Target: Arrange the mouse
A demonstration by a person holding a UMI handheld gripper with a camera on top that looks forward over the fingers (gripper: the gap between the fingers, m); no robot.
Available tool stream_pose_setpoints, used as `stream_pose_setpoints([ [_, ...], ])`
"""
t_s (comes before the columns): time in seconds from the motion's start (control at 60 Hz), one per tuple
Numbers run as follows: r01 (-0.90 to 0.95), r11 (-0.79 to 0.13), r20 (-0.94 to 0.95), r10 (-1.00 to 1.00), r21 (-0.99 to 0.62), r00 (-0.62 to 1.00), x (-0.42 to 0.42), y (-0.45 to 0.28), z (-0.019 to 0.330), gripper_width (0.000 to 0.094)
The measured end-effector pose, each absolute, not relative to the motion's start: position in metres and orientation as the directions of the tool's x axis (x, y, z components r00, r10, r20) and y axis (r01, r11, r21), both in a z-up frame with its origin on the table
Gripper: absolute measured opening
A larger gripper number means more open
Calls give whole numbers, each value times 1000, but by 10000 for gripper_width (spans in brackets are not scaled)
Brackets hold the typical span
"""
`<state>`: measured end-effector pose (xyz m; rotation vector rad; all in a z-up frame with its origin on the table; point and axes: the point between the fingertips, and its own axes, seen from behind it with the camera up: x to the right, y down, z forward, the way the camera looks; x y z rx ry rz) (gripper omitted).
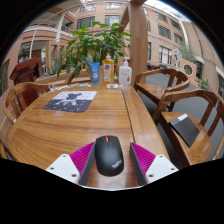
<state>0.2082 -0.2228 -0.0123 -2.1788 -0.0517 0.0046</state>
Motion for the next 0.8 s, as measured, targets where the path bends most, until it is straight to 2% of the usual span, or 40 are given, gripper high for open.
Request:
stream_pose_setpoints([
  [0.05,41,-566,22,41,-823,999,207,-220,-12,609],
  [0.1,50,-560,23,55,-827,998,202,-219,-11,458],
  [0.333,-2,-558,15,-26,-830,1000,206,-217,-10,337],
  [0.483,-47,-546,4,-93,-836,996,214,-208,6,336],
  [0.6,-39,-477,35,-147,-878,989,230,-176,56,336],
  [0.8,-35,-269,18,-191,-962,981,216,-82,190,337],
])
